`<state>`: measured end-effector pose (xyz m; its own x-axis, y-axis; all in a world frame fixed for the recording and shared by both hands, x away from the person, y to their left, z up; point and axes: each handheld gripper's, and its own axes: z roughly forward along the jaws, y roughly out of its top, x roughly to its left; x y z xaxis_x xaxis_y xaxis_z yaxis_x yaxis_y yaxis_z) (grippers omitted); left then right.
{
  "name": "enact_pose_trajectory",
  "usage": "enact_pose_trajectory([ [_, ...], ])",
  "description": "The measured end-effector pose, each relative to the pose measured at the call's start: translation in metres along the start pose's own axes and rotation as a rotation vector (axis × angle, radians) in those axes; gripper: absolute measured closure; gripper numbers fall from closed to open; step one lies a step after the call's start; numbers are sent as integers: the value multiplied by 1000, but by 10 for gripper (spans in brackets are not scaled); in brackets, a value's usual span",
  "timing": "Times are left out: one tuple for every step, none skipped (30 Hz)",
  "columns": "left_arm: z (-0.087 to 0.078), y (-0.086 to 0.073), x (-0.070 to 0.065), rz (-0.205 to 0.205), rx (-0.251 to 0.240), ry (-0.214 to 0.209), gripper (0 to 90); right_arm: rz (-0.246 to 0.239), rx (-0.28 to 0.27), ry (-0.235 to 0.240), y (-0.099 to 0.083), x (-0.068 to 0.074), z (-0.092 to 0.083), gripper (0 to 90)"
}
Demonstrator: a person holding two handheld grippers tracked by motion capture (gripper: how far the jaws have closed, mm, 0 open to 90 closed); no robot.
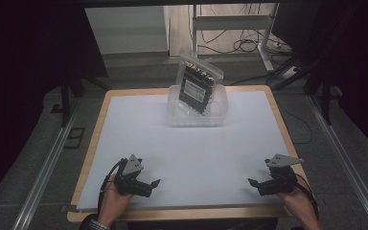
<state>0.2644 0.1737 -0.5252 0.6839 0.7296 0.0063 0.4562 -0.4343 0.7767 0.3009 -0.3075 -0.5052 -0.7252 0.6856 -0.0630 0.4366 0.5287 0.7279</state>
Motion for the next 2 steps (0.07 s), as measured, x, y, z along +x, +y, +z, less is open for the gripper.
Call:
enact_pose_trajectory([
  [0, 0, 0, -1, -1, 0, 0, -2, 1, -1, 0, 0, 0, 10],
  [1, 0, 0, -1, -2, 0, 0, -3, 3, 0, 0, -1, 0, 10],
])
